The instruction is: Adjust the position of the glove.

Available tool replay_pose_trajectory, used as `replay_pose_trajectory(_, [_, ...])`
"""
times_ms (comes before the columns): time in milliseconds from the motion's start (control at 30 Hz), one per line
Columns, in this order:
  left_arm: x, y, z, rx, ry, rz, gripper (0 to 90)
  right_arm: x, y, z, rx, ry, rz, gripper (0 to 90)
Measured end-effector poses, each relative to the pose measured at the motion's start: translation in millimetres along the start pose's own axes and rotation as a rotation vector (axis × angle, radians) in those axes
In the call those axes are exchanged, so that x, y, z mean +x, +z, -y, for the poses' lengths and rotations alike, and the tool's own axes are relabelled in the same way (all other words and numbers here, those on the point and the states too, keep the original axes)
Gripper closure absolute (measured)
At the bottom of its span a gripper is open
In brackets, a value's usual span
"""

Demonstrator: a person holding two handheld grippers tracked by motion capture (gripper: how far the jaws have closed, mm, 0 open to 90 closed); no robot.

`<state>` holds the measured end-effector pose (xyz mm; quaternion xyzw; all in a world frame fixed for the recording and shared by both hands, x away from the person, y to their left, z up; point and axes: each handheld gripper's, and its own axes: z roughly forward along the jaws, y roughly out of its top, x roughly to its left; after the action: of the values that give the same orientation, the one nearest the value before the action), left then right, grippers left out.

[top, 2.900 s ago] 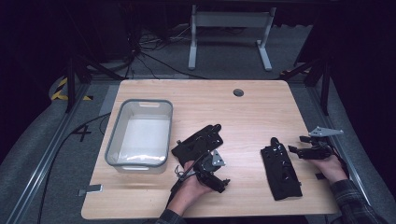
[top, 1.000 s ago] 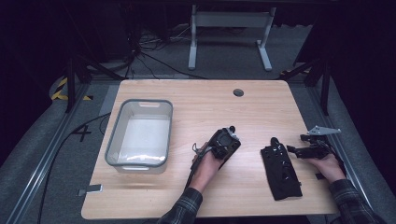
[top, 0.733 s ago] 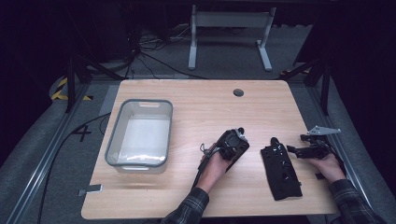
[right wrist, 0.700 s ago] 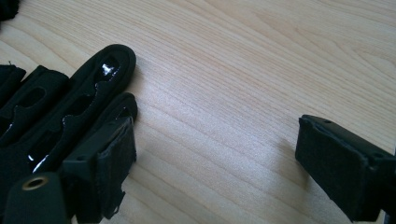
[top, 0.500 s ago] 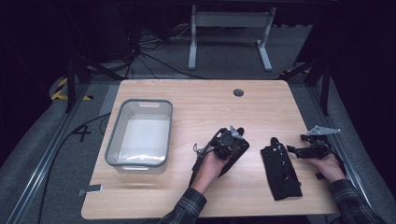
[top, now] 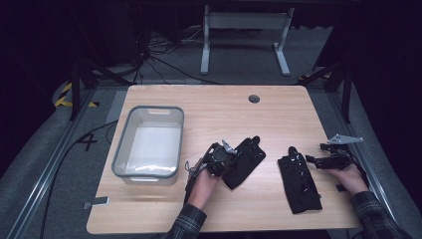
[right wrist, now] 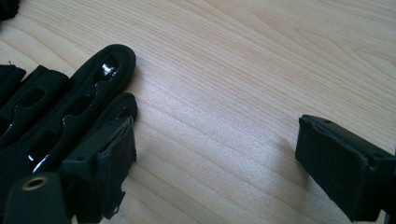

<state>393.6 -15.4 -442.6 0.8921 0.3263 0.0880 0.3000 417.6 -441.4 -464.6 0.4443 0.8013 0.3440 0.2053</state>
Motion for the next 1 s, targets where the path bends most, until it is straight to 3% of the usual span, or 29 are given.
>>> replay_pose_trajectory(100, [-2.2,4.7,2.3,0.019,0.014,0.004,89.7,0.0,0.0,0.0,0.000,0.000,0.000,12.8])
replay_pose_trajectory(233, [-10.3,4.0,5.2,0.014,0.020,0.043,89.7,0.0,0.0,0.0,0.000,0.000,0.000,12.8])
replay_pose_trajectory(567, [-42.2,2.4,11.1,0.015,0.080,0.145,89.7,0.0,0.0,0.0,0.000,0.000,0.000,12.8])
replay_pose_trajectory(700, [-52.7,1.3,11.5,0.020,0.111,0.163,89.6,0.1,0.0,0.0,0.000,-0.001,0.000,13.0])
replay_pose_trajectory(833, [-50.2,-5.9,8.4,-0.025,0.089,0.171,89.6,0.3,-2.5,-0.3,0.005,-0.014,-0.010,21.1])
replay_pose_trajectory(933, [-44.4,-10.0,6.1,-0.050,0.074,0.159,89.6,3.5,-11.7,-2.3,-0.002,-0.046,-0.015,34.9])
replay_pose_trajectory(1000, [-40.6,-11.4,4.5,-0.062,0.062,0.149,89.6,6.9,-20.2,-4.8,-0.022,-0.048,-0.044,47.3])
